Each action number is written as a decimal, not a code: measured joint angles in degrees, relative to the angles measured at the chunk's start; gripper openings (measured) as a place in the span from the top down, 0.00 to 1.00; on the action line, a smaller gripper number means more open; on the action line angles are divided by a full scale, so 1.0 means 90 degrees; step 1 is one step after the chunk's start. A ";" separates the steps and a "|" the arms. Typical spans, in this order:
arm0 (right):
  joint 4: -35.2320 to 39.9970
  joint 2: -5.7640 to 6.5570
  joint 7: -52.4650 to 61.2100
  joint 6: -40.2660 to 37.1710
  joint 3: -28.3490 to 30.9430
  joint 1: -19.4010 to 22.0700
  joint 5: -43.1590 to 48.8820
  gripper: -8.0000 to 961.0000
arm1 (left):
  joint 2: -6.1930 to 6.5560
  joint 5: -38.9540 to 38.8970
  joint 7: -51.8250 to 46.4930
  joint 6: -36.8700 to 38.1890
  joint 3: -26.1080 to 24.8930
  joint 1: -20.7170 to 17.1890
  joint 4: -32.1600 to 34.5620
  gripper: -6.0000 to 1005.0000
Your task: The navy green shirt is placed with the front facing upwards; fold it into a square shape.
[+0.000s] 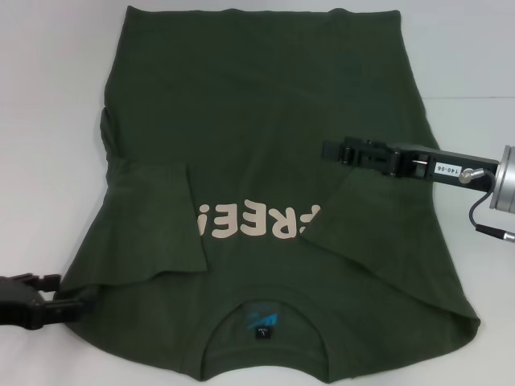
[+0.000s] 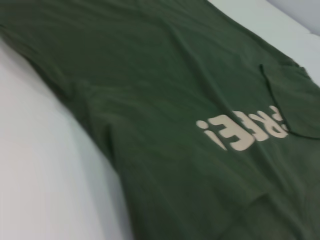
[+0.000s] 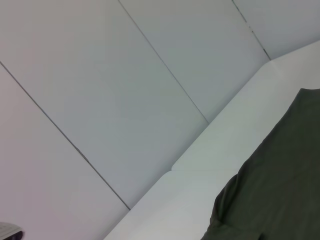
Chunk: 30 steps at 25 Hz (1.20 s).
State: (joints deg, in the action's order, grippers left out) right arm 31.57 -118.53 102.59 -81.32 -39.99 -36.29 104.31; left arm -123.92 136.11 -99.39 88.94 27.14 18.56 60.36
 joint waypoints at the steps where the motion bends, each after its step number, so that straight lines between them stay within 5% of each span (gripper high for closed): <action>1: 0.0000 0.0000 0.0000 0.0001 0.0000 0.0000 0.0000 0.06 | -0.0001 0.0004 -0.0018 0.0003 -0.0009 -0.0026 0.0052 0.13; 17: -0.0021 -0.0001 -0.0009 0.0045 0.0000 -0.0006 0.0000 0.07 | -0.0004 0.0027 -0.0020 -0.0730 0.0186 0.0110 -0.0338 0.13; 30: 0.0012 -0.0001 0.0010 0.0049 0.0000 0.0009 0.0000 0.07 | 0.0000 0.0244 -0.0020 -0.0409 0.0314 0.0111 -0.0328 0.13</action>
State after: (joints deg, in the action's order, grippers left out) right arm 31.68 -118.54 102.68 -80.88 -39.99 -36.21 104.31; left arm -123.92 138.31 -99.57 85.26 29.96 19.56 57.41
